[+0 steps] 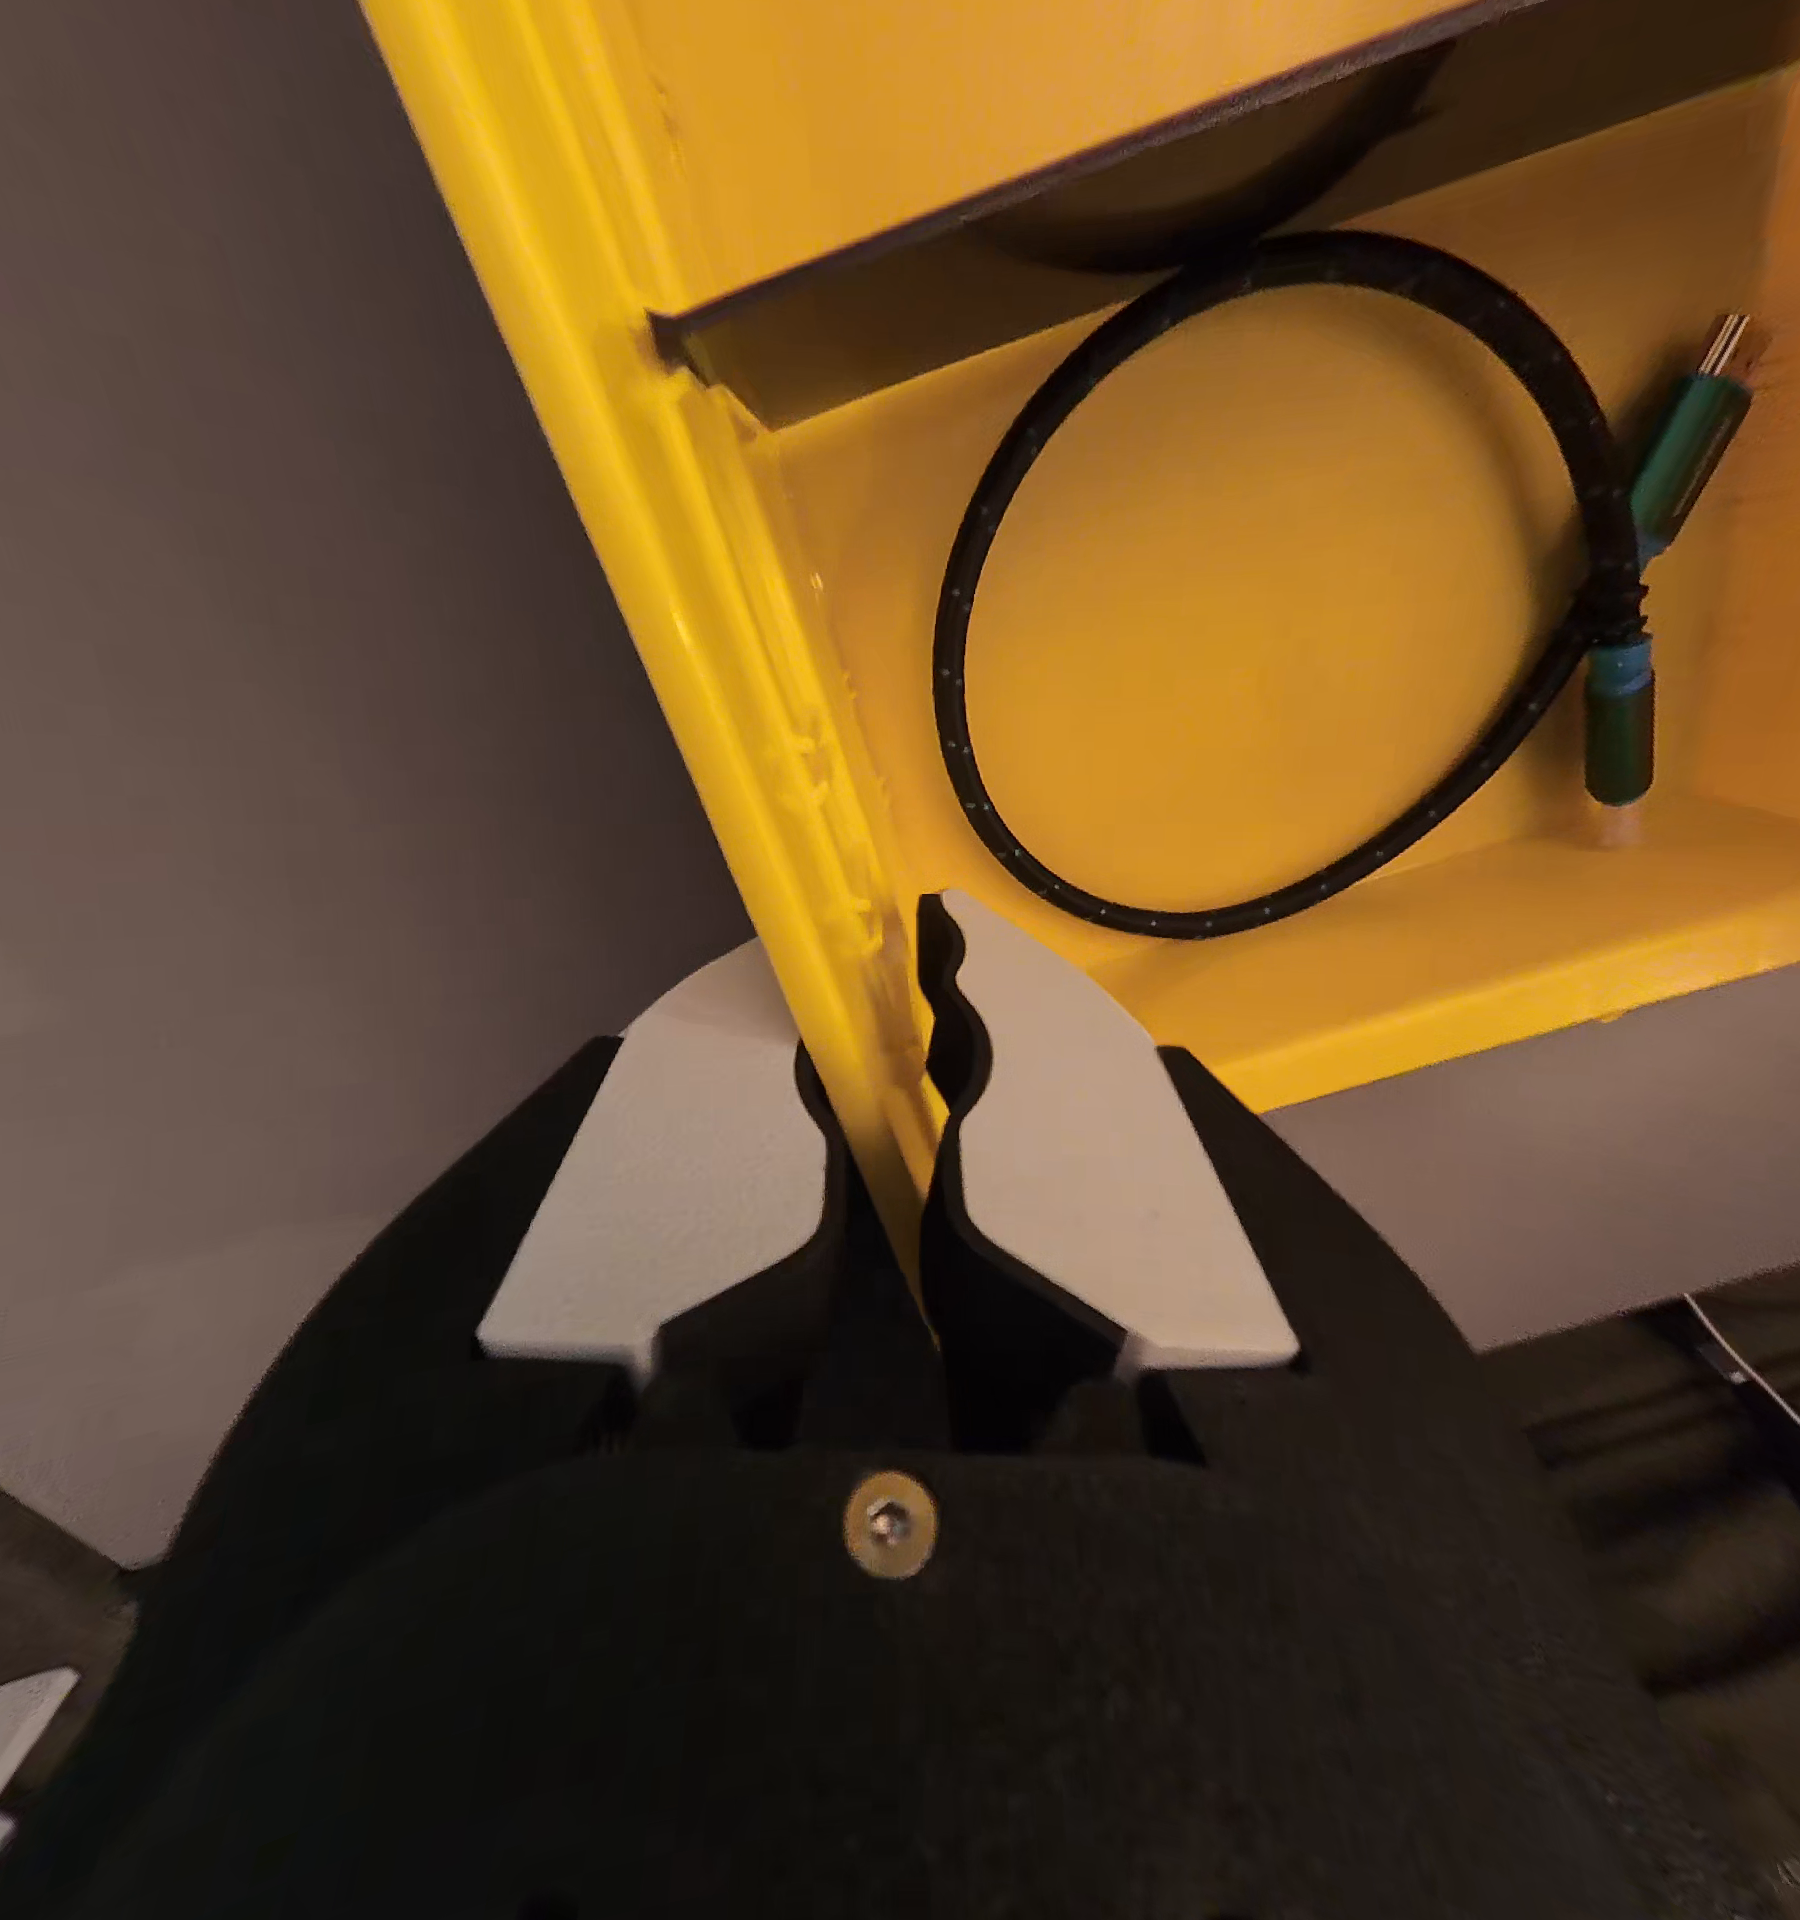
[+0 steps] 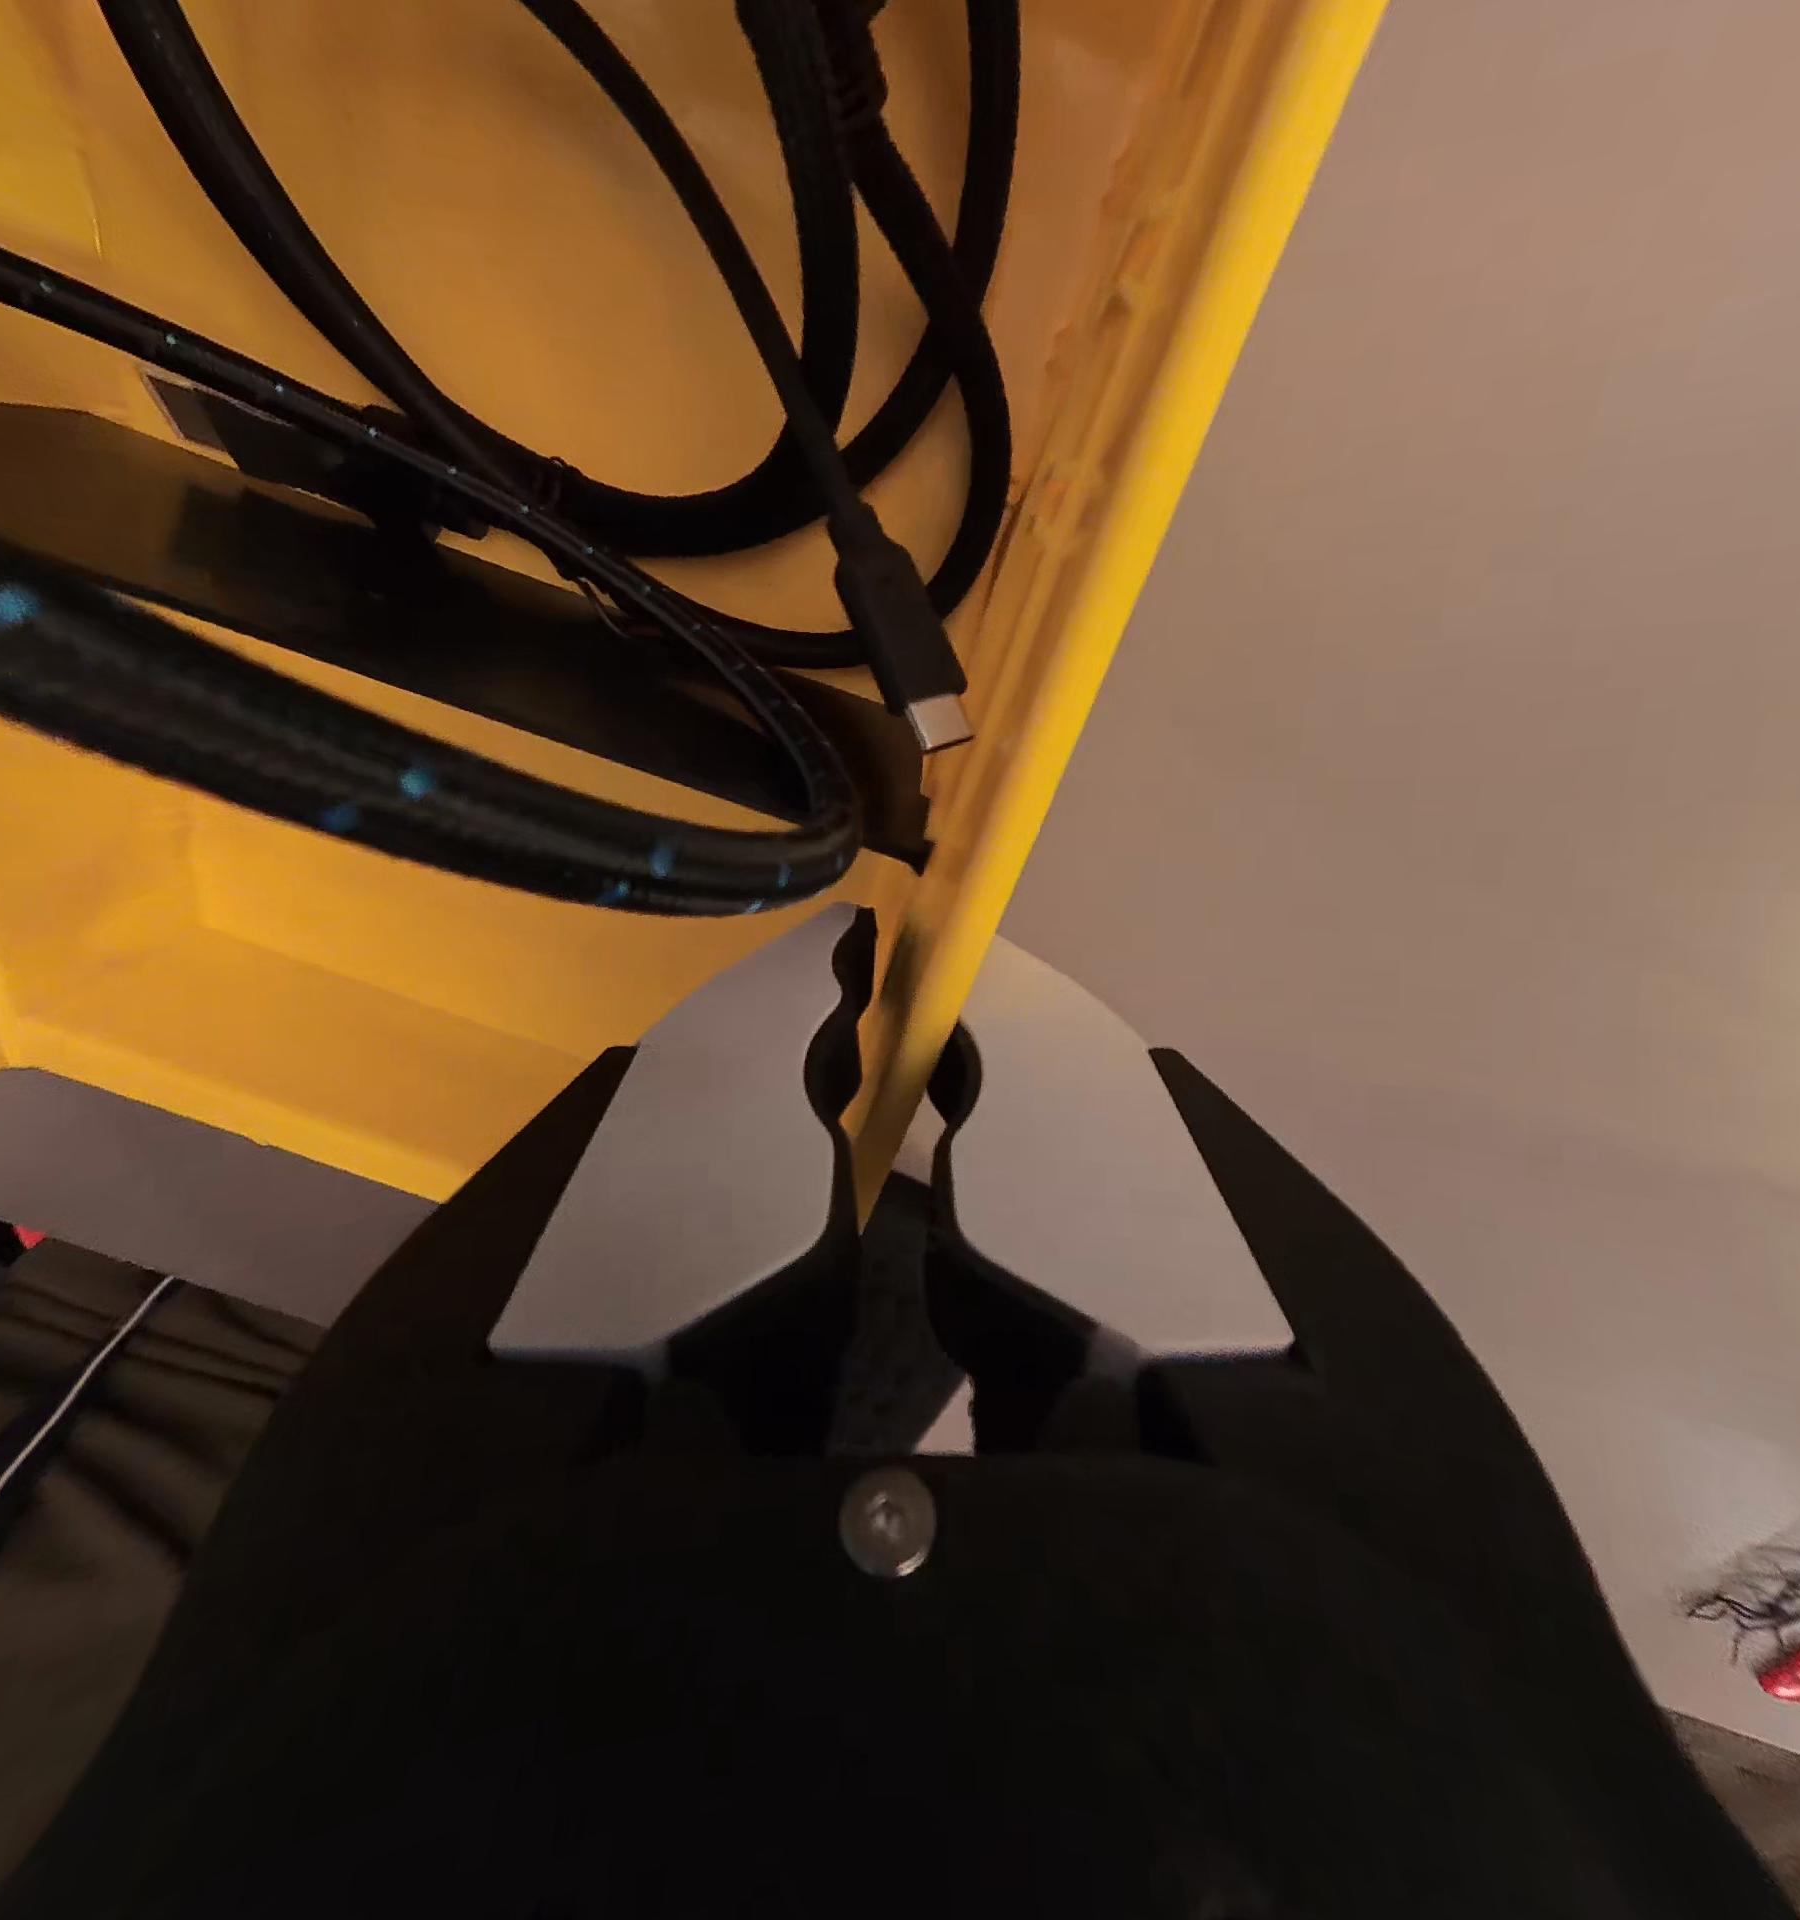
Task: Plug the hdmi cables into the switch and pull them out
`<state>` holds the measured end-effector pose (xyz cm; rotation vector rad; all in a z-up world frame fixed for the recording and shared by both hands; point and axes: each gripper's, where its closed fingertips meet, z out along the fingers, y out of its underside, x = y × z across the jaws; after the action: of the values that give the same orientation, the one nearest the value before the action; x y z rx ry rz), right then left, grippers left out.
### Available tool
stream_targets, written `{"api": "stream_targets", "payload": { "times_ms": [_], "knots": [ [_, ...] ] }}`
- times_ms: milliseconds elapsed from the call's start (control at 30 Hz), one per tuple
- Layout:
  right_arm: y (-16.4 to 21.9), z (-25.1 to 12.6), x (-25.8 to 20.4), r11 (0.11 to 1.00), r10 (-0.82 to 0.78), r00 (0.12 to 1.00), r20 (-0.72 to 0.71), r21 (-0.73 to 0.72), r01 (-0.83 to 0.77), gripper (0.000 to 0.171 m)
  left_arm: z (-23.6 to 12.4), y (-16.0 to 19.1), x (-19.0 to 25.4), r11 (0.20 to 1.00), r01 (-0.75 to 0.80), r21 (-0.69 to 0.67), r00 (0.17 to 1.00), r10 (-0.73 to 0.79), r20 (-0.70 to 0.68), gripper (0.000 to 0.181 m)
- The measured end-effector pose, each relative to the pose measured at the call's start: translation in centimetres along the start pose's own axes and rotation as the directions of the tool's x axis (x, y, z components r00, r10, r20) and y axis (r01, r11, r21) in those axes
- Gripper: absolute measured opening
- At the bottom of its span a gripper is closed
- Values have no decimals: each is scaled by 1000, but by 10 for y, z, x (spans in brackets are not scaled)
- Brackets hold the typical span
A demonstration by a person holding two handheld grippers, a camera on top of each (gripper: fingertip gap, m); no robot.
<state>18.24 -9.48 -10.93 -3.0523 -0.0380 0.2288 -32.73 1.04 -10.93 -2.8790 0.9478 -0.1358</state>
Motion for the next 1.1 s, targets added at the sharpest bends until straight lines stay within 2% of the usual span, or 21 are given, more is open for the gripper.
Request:
{"api": "stream_targets", "payload": {
  "times_ms": [200, 267, 333, 433, 500, 567, 633, 667, 733, 800, 833, 900, 1000, 1100],
  "knots": [
    [2, 8, -40, 997, -67, 997, 25, -42, 68, 14, -2, 11, 42, 990, -93, -106, 991, 81, -110, 26],
    [4, 5, -44, 997, -67, 997, 37, -35, 68, 16, -5, 18, 45, 986, -110, -129, 987, 93, -129, 25],
    [2, -5, -41, 999, -48, 999, 21, 19, 47, 15, -13, 14, 43, 993, -95, -72, 986, 84, -146, 27],
    [-5, -45, -46, 970, -11, 1000, -15, 241, 14, 22, -39, 3, 27, 994, -36, 103, 992, 48, -118, 26],
    [-22, -90, -75, 870, -62, 998, -2, 489, 55, 24, -64, -9, 17, 967, -8, 255, 995, 33, -92, 27],
    [-45, -140, -137, 656, -248, 968, 25, 740, 149, 27, -94, -22, 9, 908, 11, 420, 998, 18, -64, 26],
    [-55, -170, -219, 418, -527, 849, 50, 884, 208, 42, -132, -41, 3, 793, 6, 609, 1000, 3, -14, 30],
    [-56, -168, -247, 413, -593, 802, 77, 883, 221, 48, -153, -51, 4, 718, 0, 697, 1000, 6, -7, 31],
    [-66, -141, -279, 581, -567, 805, 176, 778, 239, 48, -198, -67, 6, 531, -31, 847, 999, -1, 36, 49],
    [-70, -110, -298, 715, -500, 834, 235, 655, 243, 40, -233, -71, 8, 360, -66, 931, 995, -43, 87, 52],
    [-74, -97, -301, 748, -462, 859, 220, 616, 245, 35, -243, -69, 13, 288, -88, 954, 994, -40, 104, 53],
    [-86, -72, -296, 773, -403, 909, 101, 569, 280, 32, -261, -68, 21, 158, -133, 978, 988, -57, 144, 55],
    [-86, -35, -289, 861, -341, 940, -4, 399, 314, 47, -274, -69, 22, 106, -149, 983, 978, -132, 163, 66],
    [-80, -7, -291, 906, -299, 954, -23, 309, 291, 45, -281, -73, 31, 45, -182, 982, 974, -126, 186, 65]
  ]
}}
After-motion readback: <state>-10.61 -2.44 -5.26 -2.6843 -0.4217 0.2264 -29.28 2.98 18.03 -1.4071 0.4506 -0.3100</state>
